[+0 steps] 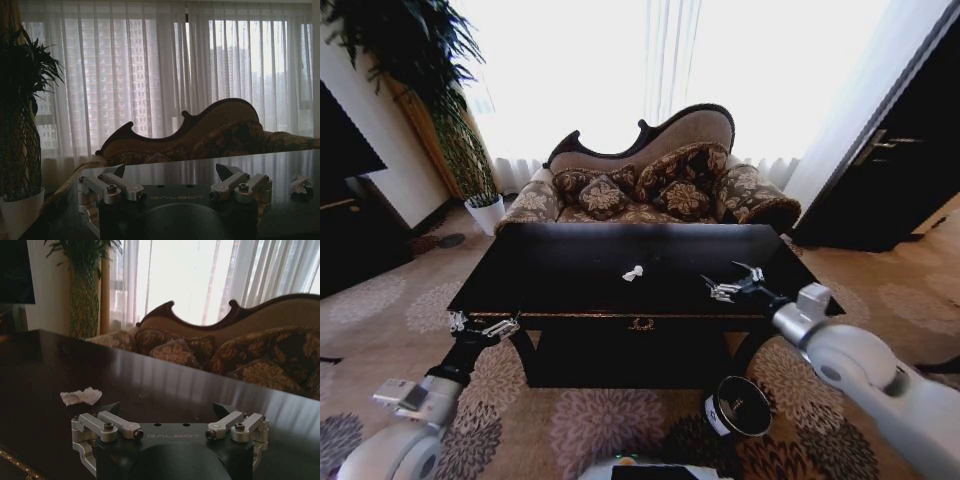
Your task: Move to the front of the table and place the trash on the table into the trash bin.
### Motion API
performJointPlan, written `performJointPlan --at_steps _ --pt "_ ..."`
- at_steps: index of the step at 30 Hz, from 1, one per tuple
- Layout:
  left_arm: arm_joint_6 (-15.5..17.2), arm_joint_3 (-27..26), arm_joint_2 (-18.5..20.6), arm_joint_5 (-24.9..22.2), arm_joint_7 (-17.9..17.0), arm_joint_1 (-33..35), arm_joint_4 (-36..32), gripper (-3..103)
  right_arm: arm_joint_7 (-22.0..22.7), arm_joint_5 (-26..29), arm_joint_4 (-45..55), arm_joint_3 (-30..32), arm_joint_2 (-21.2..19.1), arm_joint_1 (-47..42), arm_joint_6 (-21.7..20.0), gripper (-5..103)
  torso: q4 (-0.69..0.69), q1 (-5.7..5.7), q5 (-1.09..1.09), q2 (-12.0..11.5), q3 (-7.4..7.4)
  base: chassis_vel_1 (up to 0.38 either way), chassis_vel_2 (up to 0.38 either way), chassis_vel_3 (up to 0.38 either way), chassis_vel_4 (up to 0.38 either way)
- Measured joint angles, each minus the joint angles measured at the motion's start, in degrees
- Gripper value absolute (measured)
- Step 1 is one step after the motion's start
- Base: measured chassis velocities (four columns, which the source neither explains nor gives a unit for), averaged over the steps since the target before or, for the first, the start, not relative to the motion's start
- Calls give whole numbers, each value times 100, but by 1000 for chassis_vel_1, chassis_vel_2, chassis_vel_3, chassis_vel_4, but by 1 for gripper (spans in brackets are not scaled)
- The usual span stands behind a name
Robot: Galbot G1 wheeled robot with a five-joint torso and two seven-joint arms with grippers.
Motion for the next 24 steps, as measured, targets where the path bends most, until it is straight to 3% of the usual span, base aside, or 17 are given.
performJointPlan --at_steps 3,6,10,12,13,18,24 --pt "0 0 0 0 0 0 0 100 91 143 -122 -467 -77 597 -64 100 -1 0 0 0 -1 0 0 0 0" --pt "0 0 0 0 0 0 0 100 223 369 -385 -1504 -107 1705 -186 100 1 0 1 1 0 0 0 0 0" --pt "0 0 0 0 0 0 0 100 253 762 -587 -2351 -98 2535 -340 100 -1 0 -1 0 0 0 0 0 0" --pt "0 0 0 0 0 0 0 100 333 975 -735 -3008 -6 3333 -445 100 0 0 0 1 0 0 0 0 0" --pt "0 0 0 0 0 0 0 100 333 975 -735 -3008 -6 3333 -445 100 0 0 0 1 0 0 0 0 0" --pt "0 0 0 0 0 0 0 100 636 1336 -1069 -4400 380 4647 -632 100 2 0 -3 1 0 0 0 0 0" --pt "0 0 0 0 0 0 0 100 724 1379 -1230 -5020 598 5154 -692 100 0 0 -2 1 0 0 0 0 0"
